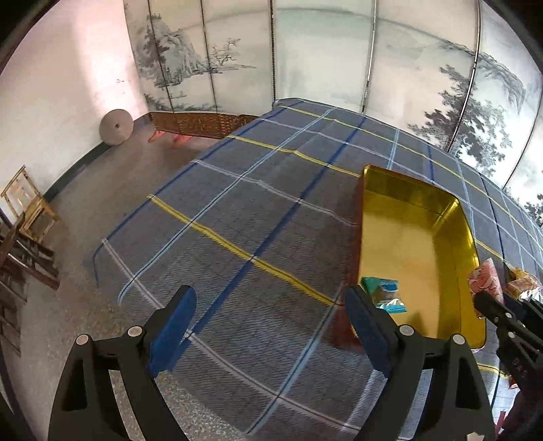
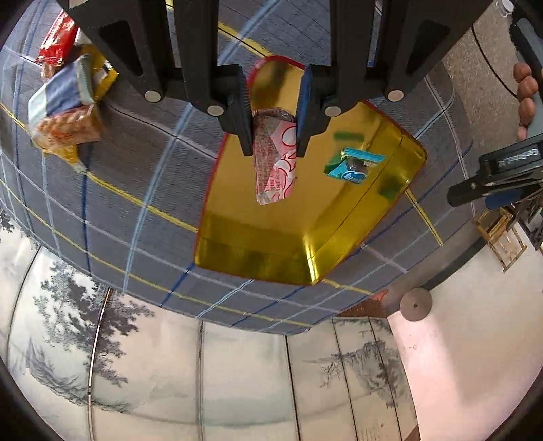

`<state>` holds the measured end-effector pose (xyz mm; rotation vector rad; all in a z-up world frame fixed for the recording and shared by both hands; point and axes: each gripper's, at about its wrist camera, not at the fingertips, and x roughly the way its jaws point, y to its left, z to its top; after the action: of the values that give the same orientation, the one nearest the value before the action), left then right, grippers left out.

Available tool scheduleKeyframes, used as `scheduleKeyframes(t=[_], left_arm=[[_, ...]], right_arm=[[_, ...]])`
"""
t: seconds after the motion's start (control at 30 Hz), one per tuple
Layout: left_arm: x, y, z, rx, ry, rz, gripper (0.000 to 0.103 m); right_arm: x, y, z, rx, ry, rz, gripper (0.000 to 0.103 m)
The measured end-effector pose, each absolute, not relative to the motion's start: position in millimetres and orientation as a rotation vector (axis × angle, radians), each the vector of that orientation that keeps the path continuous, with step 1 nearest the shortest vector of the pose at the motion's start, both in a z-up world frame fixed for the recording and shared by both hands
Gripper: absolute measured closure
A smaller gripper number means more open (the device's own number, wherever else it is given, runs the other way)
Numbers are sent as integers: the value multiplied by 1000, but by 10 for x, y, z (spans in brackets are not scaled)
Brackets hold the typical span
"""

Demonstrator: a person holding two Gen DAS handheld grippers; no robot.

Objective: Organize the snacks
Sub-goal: 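Release the teal packet into the tin while the right gripper carries the pink bag over it, then open the right gripper to drop the pink-printed bag into the tin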

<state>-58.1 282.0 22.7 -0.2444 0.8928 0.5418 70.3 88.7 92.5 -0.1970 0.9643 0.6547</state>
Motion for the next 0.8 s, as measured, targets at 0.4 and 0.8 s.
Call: scheduleKeyframes(t=[0.4,0.8], left_arm=[[-724,2977,174,-282,901,565,16],[-810,3063,135,-311,909,575,16]], right_arm=[[745,1200,761,-285,971,648,80],[777,1300,596,-318,995,640,80]])
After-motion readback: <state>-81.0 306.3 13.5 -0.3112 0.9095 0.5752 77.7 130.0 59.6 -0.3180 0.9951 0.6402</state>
